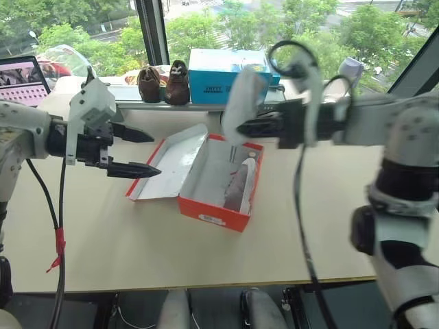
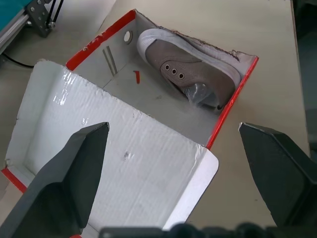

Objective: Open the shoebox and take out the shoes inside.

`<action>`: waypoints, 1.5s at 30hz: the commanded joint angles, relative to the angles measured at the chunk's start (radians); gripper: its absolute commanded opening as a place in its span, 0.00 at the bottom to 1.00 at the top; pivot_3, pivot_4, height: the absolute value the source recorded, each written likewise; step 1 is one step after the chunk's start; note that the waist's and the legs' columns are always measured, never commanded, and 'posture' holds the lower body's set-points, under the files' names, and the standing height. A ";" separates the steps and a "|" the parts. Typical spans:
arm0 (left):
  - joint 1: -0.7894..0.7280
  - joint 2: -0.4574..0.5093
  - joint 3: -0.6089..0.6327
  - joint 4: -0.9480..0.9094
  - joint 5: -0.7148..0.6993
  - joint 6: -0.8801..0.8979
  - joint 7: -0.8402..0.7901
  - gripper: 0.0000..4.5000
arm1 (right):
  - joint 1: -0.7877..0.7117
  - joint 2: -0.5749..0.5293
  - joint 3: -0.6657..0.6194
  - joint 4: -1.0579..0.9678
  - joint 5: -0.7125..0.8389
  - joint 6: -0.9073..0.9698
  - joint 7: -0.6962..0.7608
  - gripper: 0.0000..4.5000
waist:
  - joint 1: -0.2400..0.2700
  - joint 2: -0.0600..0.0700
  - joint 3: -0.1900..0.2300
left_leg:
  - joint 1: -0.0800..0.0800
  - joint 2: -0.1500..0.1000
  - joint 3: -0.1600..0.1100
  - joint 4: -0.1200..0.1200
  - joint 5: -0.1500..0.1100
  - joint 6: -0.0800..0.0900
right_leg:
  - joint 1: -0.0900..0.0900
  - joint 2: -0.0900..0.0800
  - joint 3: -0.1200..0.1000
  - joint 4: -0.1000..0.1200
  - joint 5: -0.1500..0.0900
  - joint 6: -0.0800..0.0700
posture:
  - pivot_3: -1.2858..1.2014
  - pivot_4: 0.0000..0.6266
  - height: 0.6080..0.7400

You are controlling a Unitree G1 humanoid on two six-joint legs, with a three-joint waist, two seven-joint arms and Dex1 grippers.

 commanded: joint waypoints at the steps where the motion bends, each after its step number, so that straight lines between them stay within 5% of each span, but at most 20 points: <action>1: -0.037 -0.004 0.001 0.018 0.026 -0.033 -0.028 1.00 | 0.109 -0.254 0.191 -0.002 -0.223 -0.284 0.167 0.14 | 0.002 0.000 0.000 | -0.001 -0.001 0.000 0.000 0.000 0.000 | 0.000 0.000 0.001 0.000 -0.006 -0.001 | 0.52 0.24 1.00; 6: -0.075 -0.035 -0.021 0.044 0.056 -0.043 -0.047 1.00 | 0.251 -0.408 0.415 0.172 -0.585 -0.703 0.295 0.14 | -0.033 0.000 0.000 | 0.000 -0.001 0.005 0.003 0.000 0.000 | -0.002 0.000 0.008 0.002 -0.005 0.001 | 0.52 0.24 1.00; 14: -0.073 -0.039 -0.011 0.021 0.056 -0.021 -0.049 1.00 | 0.292 -0.258 0.515 0.483 -0.836 -0.998 0.360 0.14 | -0.062 0.002 0.001 | 0.002 -0.001 0.007 0.003 0.000 0.000 | -0.003 0.001 0.011 0.004 0.000 0.009 | 0.52 0.24 1.00; 25: -0.040 -0.020 0.016 -0.015 0.047 0.010 -0.034 1.00 | 0.169 -0.192 0.392 0.391 -0.834 -0.831 0.552 0.98 | -0.049 0.004 0.003 | 0.002 -0.001 0.007 0.006 0.000 0.000 | -0.001 0.001 0.013 0.004 0.001 0.011 | 0.52 0.24 1.00; 36: -0.025 -0.030 0.034 -0.029 0.042 0.019 -0.011 1.00 | -0.017 0.001 0.325 -0.036 -0.458 -0.693 0.906 0.98 | -0.050 0.007 0.004 | 0.002 -0.001 0.007 0.005 0.000 0.000 | -0.002 0.002 0.013 0.005 0.001 0.011 | 0.52 0.24 1.00; 45: 0.031 -0.009 0.083 -0.087 0.015 0.054 0.025 1.00 | -0.183 0.384 0.383 0.576 -0.643 -0.776 0.603 0.98 | -0.044 0.005 0.003 | 0.002 -0.001 0.007 0.008 0.000 0.000 | -0.001 0.002 0.013 0.006 0.004 0.009 | 0.52 0.24 1.00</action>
